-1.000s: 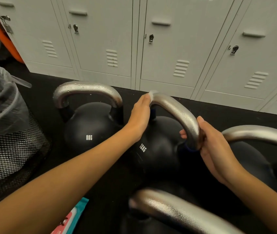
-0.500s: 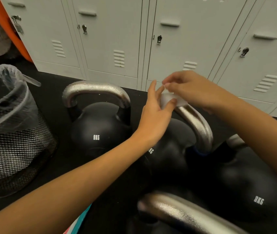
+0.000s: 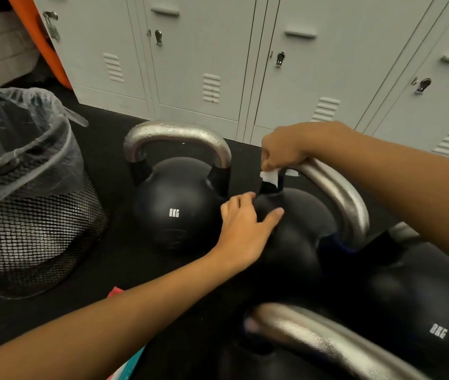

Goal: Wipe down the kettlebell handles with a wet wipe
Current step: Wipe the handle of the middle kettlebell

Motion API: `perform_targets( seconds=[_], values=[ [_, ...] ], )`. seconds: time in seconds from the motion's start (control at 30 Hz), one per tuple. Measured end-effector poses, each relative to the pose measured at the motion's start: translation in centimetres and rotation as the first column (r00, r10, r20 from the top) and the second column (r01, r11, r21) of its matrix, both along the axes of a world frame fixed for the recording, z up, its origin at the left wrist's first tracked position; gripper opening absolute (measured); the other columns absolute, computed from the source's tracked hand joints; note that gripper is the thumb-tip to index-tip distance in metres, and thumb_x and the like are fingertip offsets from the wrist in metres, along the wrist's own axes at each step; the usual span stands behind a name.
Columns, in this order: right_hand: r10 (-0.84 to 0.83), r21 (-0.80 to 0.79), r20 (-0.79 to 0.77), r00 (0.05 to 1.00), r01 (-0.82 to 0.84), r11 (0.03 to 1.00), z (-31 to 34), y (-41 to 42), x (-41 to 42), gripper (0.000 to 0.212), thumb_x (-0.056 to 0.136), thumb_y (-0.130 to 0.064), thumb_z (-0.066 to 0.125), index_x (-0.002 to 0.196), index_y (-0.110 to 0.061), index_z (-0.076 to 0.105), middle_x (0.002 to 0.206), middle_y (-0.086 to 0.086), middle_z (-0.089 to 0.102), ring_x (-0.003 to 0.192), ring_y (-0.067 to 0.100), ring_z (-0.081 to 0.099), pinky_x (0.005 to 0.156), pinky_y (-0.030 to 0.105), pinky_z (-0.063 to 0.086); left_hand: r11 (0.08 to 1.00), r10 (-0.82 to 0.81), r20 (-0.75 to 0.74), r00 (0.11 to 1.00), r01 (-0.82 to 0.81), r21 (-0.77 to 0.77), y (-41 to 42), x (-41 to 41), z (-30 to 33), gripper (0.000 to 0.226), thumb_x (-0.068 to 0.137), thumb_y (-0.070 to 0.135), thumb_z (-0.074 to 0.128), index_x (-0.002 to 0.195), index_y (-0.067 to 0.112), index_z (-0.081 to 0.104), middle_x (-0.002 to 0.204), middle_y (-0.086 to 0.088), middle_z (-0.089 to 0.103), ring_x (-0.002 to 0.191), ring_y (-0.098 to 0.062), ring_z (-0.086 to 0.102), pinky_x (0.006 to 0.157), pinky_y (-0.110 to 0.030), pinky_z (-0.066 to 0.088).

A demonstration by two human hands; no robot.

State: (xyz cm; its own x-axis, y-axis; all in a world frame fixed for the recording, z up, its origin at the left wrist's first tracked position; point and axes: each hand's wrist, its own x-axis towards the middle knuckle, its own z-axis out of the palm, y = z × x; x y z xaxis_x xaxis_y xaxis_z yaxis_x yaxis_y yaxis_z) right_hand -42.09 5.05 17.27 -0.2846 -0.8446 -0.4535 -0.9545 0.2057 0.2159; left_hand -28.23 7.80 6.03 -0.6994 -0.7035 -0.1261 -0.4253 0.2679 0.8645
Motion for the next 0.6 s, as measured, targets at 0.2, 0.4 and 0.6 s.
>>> perform_targets(
  seconds=[0.2, 0.4, 0.6],
  values=[
    [0.208, 0.162, -0.118, 0.971, -0.188, 0.969, -0.7, 0.7, 0.5, 0.037, 0.097, -0.022, 0.058, 0.134, -0.028, 0.059, 0.132, 0.002, 0.059, 0.117, 0.026, 0.056, 0.090, 0.033, 0.045, 0.979, -0.158, 0.172, 0.972, 0.177, -0.100, 0.2, 0.3, -1.1, 0.083, 0.090, 0.055, 0.055, 0.153, 0.014, 0.018, 0.154, -0.004, 0.023, 0.143, -0.024, 0.017, 0.116, -0.039, 0.022],
    [0.350, 0.124, -0.323, 0.879, -0.328, 0.937, -0.7, 2.4, 1.2, 0.019, 0.099, -0.019, 0.051, 0.111, -0.013, 0.064, 0.112, 0.009, 0.063, 0.097, 0.029, 0.063, 0.068, 0.033, 0.045, 0.958, -0.237, 0.186, 0.954, 0.261, -0.120, -0.2, 1.0, -1.8, 0.083, 0.093, 0.053, 0.051, 0.154, 0.017, 0.009, 0.159, -0.002, 0.012, 0.146, -0.022, 0.012, 0.119, -0.042, 0.020],
    [0.395, 0.271, -0.379, 0.837, -0.307, 0.912, -2.3, 0.6, 3.1, 0.013, 0.096, -0.018, 0.056, 0.101, -0.010, 0.066, 0.090, 0.004, 0.059, 0.080, 0.025, 0.060, 0.063, 0.031, 0.045, 0.947, -0.253, 0.199, 0.947, 0.285, -0.150, -0.4, 1.1, -1.9, 0.082, 0.093, 0.054, 0.050, 0.155, 0.017, 0.009, 0.159, -0.002, 0.012, 0.146, -0.023, 0.012, 0.118, -0.042, 0.021]
  ],
)
